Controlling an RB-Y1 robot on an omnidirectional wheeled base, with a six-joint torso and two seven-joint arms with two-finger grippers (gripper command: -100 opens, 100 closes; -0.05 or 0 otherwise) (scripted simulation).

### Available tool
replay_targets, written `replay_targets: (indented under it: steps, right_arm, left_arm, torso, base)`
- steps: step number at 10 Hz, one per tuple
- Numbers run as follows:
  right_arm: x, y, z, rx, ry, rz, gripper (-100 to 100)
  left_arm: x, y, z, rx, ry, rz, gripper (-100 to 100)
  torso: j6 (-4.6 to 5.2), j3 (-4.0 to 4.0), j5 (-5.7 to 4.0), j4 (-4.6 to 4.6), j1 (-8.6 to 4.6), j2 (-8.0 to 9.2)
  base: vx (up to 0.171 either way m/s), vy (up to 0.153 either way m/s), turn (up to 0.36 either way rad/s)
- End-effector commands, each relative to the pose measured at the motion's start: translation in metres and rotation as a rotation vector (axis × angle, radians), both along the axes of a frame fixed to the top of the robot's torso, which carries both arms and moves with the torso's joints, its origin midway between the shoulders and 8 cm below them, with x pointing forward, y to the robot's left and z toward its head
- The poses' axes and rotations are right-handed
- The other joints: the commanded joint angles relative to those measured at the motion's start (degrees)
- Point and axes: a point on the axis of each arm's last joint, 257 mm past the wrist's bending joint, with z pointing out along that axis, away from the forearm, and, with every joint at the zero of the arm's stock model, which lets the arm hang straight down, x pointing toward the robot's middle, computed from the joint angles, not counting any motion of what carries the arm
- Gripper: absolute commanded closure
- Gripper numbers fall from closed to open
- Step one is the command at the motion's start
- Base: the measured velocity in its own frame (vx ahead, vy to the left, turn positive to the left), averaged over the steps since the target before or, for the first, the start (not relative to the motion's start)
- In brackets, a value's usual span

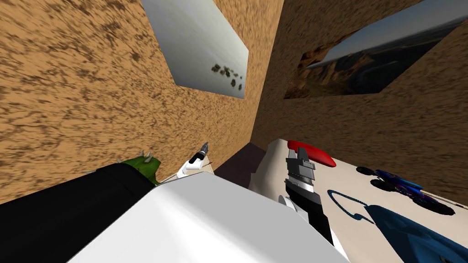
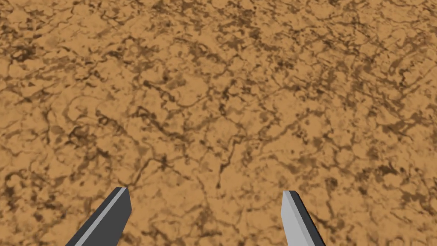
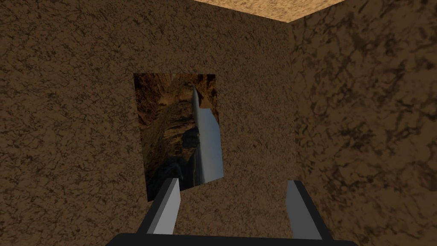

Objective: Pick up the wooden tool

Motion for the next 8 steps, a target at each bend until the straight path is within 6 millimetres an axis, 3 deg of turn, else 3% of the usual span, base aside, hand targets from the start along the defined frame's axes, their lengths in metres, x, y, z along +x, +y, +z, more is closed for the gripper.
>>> replay_targets:
  steps: [1,3,5,6,7,8]
  right_arm:
    - [0.0,0.0,0.0,0.0,0.0,0.0,0]
    - [0.0,0.0,0.0,0.0,0.0,0.0,0]
    - [0.0,0.0,0.0,0.0,0.0,0.0,0]
    - [0.0,0.0,0.0,0.0,0.0,0.0,0]
    - [0.0,0.0,0.0,0.0,0.0,0.0,0]
    - [0.0,0.0,0.0,0.0,0.0,0.0,0]
  left_arm:
    - [-0.005,0.014,-0.023,-0.032,0.063,0.035,-100]
    - [-0.013,0.026,-0.048,-0.066,0.129,0.068,-100]
    - [-0.016,0.026,-0.054,-0.074,0.152,0.072,-100]
    - [-0.025,0.037,-0.075,-0.106,0.208,0.102,-100]
    - [-0.026,0.036,-0.078,-0.11,0.218,0.104,-100]
    - [-0.035,0.045,-0.096,-0.139,0.267,0.131,-100]
  torso:
    - [0.0,0.0,0.0,0.0,0.0,0.0]
    - [0.0,0.06,0.01,0.02,0.02,0.11]
    - [0.0,0.05,0.01,0.02,0.05,0.09]
    - [0.0,0.13,0.03,0.05,0.13,0.22]
    - [-0.01,0.12,0.03,0.05,0.1,0.19]
    - [0.0,0.12,0.02,0.04,0.11,0.2]
  base:
    - [0.077,-0.063,0.043]
    - [0.078,-0.057,0.051]
    - [0.05,-0.031,0.034]
    - [0.05,-0.034,0.057]
    - [0.049,-0.034,0.038]
    - [0.038,-0.011,0.05]
